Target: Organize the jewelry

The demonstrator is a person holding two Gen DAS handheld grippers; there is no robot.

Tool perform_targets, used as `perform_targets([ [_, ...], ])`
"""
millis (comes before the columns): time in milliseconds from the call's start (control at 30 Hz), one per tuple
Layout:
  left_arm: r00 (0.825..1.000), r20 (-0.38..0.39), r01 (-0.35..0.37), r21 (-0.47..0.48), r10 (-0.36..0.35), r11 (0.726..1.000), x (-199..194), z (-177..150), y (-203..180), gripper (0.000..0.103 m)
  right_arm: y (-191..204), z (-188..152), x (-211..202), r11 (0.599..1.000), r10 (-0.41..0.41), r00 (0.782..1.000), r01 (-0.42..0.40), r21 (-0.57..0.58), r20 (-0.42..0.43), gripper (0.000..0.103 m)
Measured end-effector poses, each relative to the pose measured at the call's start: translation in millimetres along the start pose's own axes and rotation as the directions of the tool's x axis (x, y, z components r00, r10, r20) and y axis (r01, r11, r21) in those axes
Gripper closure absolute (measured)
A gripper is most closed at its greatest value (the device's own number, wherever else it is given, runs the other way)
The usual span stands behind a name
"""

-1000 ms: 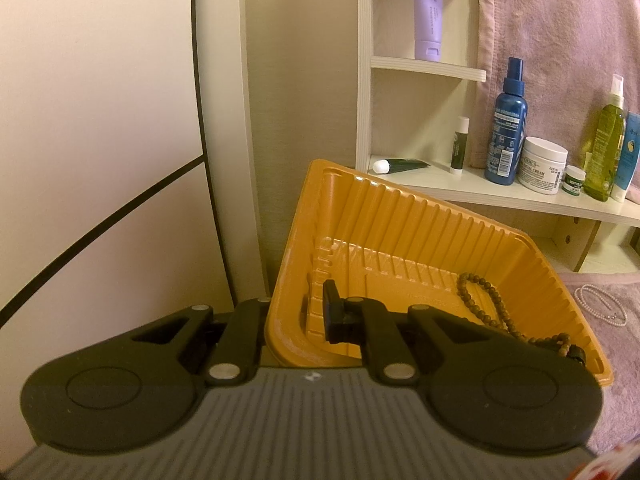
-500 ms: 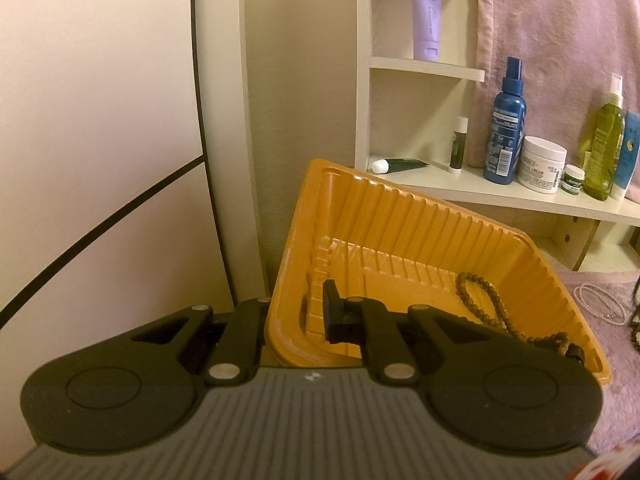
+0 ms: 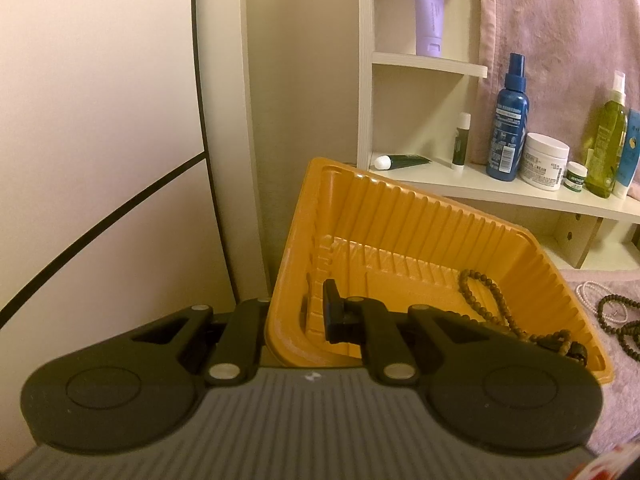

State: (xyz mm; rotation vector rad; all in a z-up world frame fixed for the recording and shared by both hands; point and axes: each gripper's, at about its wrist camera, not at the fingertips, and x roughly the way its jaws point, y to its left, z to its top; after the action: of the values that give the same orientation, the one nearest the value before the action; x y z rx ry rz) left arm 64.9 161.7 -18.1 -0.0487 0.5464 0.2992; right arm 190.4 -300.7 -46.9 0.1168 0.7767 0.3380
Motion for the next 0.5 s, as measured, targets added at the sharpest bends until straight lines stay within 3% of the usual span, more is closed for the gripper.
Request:
perform_targets([
  [33,1.0,0.0,-0.002,0.0,0.002,1.0,0,0,0,0.092,-6,2,2,1.0,-0.005,1.0,0.005,-0.008,0.003,0.076],
  [100,1.0,-0.001,-0.006,0.0,0.006,1.0,0,0,-1,0.092,-14,5,7,1.0,-0.014,1.0,0.014,-0.02,-0.007,0.082],
  [300,1.0,-0.007,-0.014,-0.003,0.014,1.0,1,-1,-1,0.092,-26,1,31,0.999,0.007,0.999,-0.009,-0.046,-0.045,0.082],
  [500,1.0,-0.015,-0.016,-0.006,0.016,1.0,3,0,-1,0.092,-17,-12,40,0.991,0.091,0.992,-0.098,-0.086,-0.091,0.082],
])
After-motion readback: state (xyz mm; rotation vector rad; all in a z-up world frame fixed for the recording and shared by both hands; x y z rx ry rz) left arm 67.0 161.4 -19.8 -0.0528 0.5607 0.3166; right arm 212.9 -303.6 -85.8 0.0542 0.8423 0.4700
